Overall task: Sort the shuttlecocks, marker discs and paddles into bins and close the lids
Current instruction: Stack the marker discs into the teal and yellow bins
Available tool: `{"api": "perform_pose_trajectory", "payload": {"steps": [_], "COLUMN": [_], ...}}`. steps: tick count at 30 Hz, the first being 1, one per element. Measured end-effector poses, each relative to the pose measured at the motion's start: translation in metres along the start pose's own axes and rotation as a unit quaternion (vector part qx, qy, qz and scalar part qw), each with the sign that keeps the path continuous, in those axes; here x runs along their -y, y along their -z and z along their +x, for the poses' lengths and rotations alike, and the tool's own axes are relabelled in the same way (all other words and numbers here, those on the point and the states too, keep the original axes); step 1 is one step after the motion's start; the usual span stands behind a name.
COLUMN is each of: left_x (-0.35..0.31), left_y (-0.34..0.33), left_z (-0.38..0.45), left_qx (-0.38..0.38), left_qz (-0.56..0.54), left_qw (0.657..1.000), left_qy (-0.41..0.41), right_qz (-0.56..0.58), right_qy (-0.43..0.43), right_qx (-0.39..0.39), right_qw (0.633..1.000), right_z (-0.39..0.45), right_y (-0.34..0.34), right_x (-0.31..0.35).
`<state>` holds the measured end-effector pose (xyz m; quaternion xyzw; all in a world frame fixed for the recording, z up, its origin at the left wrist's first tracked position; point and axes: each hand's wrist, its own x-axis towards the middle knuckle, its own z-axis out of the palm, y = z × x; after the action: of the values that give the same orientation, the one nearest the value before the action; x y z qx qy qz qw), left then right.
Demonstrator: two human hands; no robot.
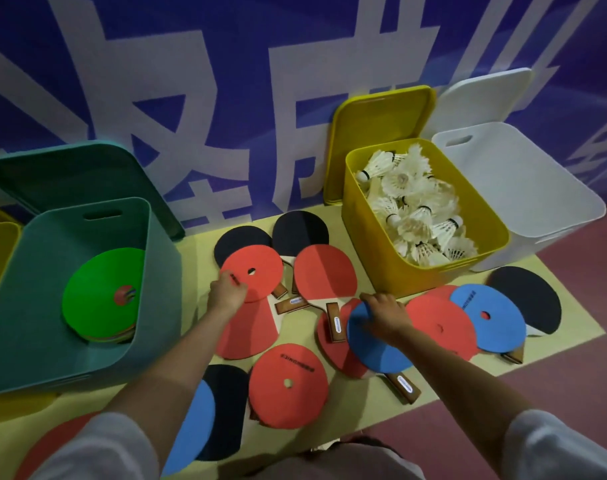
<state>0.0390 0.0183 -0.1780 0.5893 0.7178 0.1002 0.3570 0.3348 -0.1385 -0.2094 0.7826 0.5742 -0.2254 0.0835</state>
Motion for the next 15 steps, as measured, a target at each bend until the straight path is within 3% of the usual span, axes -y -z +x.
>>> {"api": "perform_pose_trajectory", "payload": {"steps": [5,8,12,15], "left_x": [0.007,0.014,0.015,0.011], "left_y": [-0.006,-0.008,-0.009,-0.007], "left_z": [0.024,0.041,0.054,0.057], "left_qx": [-0.005,0.005,-0.011,-0.012], "left_qz": [0.027,0.057,0.089,0.033], "left_qw": [0.998,0.996,0.995,0.999], "left_qy": [0.059,0.062,0.03,0.023], "right_qz": [0.022,0.095,0.128,0.124], "right_qy": [0.045,0.111,0.142,0.144], "right_qx": [-0.074,-0.111,-0.102,-0.105], "right_qw": [0.996,0.983,0.976,0.976], "right_z": [0.002,0.002,-0.001,-0.002], "right_y": [-0.001,0.006,0.024,0.033], "right_x": [-0.003,-0.003,0.0,0.0]}}
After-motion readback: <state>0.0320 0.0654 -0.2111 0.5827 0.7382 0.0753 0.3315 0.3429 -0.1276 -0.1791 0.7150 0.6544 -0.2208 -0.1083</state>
